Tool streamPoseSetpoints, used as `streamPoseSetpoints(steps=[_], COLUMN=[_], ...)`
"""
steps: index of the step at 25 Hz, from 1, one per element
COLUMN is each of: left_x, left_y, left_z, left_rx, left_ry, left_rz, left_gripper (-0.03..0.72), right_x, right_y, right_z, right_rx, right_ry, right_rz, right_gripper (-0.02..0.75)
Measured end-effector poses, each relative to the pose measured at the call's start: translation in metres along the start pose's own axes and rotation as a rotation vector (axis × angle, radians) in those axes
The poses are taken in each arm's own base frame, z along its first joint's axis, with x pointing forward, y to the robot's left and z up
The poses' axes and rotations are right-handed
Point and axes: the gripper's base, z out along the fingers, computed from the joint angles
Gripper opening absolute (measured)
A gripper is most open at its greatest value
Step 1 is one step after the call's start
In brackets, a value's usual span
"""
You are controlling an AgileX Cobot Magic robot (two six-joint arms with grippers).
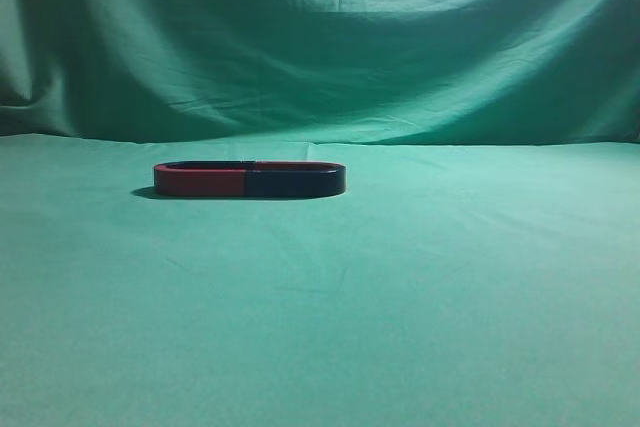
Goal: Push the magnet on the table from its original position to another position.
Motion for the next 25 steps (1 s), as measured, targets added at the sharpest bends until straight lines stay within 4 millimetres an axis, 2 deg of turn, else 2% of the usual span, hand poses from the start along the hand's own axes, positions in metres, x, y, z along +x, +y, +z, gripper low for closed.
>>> streamPoseSetpoints(steps=[5,25], left_x=[0.0,0.0], left_y=[0.0,0.0], left_z=[0.0,0.0], left_rx=[0.0,0.0], left_ry=[0.0,0.0], left_rz=[0.0,0.0], left_gripper=[0.372,0.372], right_x=[0.012,0.013], right_y=[-0.002,-0.002], right_z=[-0.001,-0.001], right_rx=[0.026,0.026], right_ry=[0.13,0.136], right_rz=[0.011,0.017], right_gripper=[0.0,0.0])
